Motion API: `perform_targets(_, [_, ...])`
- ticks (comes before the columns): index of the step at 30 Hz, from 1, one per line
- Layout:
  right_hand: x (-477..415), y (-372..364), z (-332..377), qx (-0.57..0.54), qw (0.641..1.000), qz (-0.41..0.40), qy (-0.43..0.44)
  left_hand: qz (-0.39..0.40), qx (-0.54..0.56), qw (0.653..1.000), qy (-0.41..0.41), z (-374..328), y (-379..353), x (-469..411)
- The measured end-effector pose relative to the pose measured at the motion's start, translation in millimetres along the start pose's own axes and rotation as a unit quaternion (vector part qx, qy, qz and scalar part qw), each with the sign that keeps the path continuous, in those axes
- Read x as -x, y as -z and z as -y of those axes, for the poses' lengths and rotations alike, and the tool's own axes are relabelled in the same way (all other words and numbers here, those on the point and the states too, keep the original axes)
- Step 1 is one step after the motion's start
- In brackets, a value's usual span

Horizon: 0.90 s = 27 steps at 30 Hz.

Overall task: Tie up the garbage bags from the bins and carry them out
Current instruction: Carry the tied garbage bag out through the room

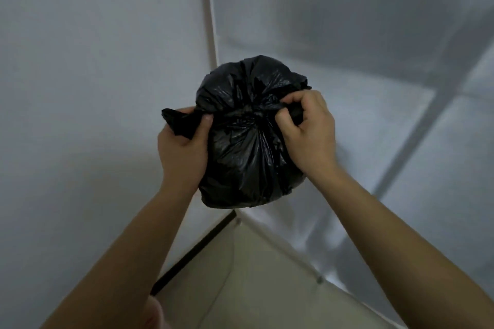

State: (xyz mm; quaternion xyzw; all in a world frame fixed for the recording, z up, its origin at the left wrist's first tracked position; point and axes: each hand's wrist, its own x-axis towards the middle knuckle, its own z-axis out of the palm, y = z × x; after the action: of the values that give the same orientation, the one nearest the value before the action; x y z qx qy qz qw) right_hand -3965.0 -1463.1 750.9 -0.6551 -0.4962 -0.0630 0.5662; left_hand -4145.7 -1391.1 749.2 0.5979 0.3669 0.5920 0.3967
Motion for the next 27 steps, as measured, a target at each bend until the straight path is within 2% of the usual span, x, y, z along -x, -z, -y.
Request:
perform_targets(3, [8, 58, 16, 0.034, 0.998, -0.052, -0.009, 0.06, 0.051, 0.997, -0.025, -30, -26, 10])
perform_targets(6, [28, 128, 24, 0.102, 0.991, -0.081, -0.023, 0.134, 0.123, 0.983, -0.009, -47, -70, 30])
perform_targets(8, [43, 176, 26, 0.153, 0.983, -0.093, -0.041, 0.183, 0.159, 0.97, 0.001, -60, -106, 52])
perform_targets(12, [95, 289, 27, 0.228, 0.954, -0.172, -0.089, 0.315, 0.197, 0.928, 0.006, -100, -184, 127])
perform_targets(19, [237, 488, 40, 0.344, 0.87, -0.32, -0.149, 0.495, 0.249, 0.832, -0.029, -199, -290, 329])
perform_targets(27, [416, 729, 52, 0.438, 0.779, -0.397, -0.21, 0.625, 0.286, 0.725, -0.028, -311, -384, 618])
